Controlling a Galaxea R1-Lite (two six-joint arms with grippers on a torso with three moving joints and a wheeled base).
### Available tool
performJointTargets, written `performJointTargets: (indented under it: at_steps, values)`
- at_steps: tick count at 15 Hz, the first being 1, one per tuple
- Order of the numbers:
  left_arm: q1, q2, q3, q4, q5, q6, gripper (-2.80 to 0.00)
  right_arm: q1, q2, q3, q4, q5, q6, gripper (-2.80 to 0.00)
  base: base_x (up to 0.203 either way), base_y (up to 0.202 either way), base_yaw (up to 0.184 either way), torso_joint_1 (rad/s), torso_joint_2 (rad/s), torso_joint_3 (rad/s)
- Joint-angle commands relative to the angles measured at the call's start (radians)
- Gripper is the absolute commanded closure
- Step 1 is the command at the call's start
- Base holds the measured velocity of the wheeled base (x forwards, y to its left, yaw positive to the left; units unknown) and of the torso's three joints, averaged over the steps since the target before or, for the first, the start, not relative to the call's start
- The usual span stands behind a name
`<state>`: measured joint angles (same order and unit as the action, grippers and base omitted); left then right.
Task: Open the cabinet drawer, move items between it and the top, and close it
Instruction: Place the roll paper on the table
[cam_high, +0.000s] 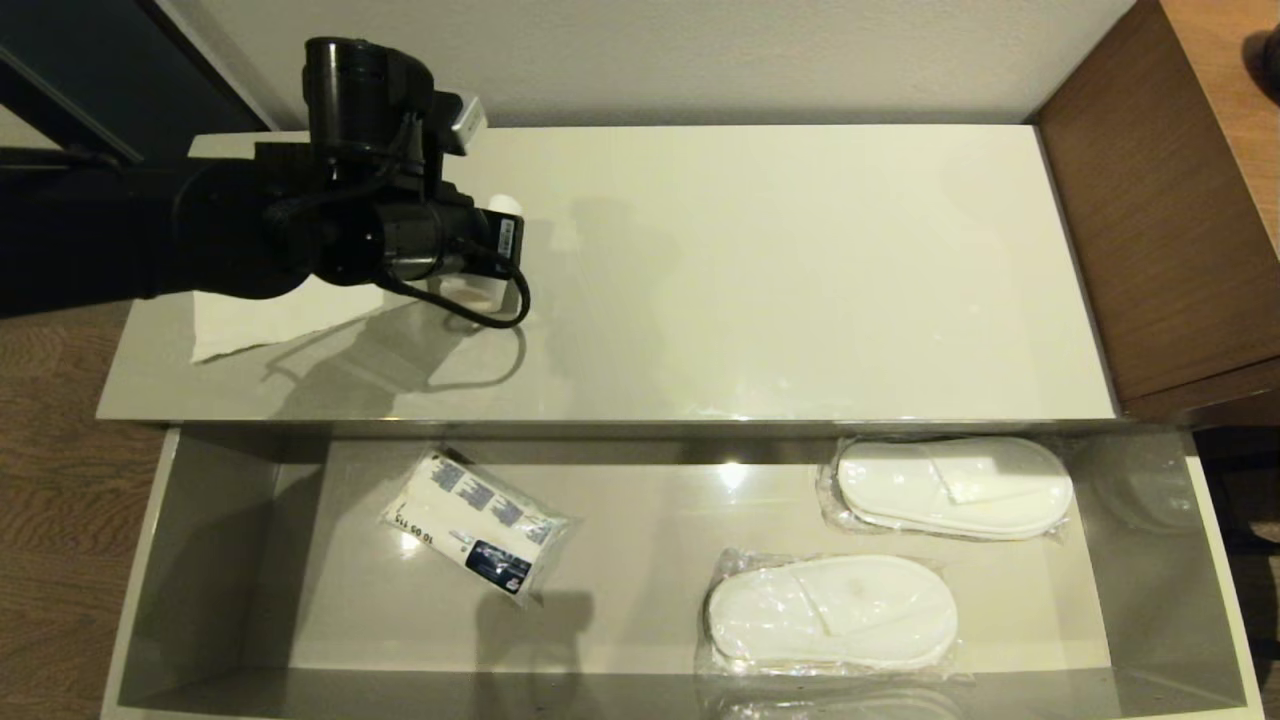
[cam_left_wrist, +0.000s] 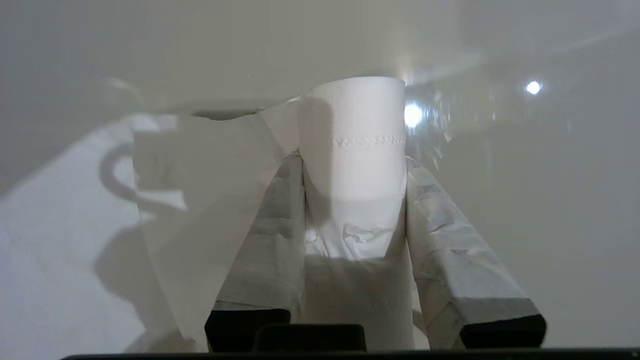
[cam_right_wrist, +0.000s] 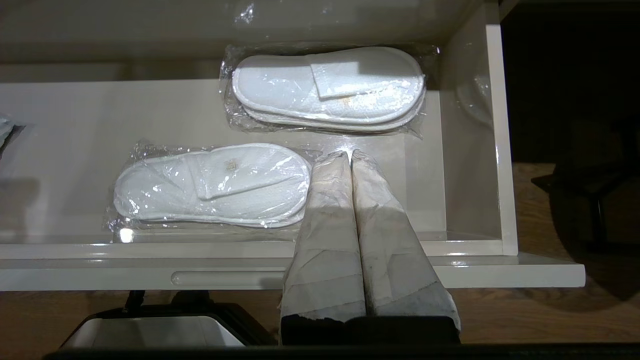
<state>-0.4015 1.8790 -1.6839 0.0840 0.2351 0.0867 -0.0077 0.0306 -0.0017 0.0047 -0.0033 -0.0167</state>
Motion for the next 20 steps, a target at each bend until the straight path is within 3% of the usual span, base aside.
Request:
performJointTargets:
  at_steps: [1, 6, 9, 20]
  values:
    - [0.001, -0.126, 0.154, 0.005, -0.005, -0.053, 0.00, 0.000, 0.000, 0.000, 0.000, 0.000, 0.000, 0.00, 0.000, 0.000, 0.000, 0.000, 0.00, 0.000]
    - [0.001, -0.193, 0.285, -0.017, -0.005, -0.103, 0.00, 0.000, 0.001, 0.000, 0.000, 0.001, 0.000, 0.00, 0.000, 0.000, 0.000, 0.000, 0.00, 0.000]
    - [0.001, -0.165, 0.270, -0.120, -0.053, -0.114, 0.00, 0.000, 0.000, 0.000, 0.000, 0.001, 0.000, 0.00, 0.000, 0.000, 0.000, 0.000, 0.00, 0.000]
    - [0.000, -0.116, 0.247, -0.122, -0.030, -0.110, 0.00, 0.000, 0.000, 0.000, 0.000, 0.000, 0.000, 0.00, 0.000, 0.000, 0.000, 0.000, 0.00, 0.000]
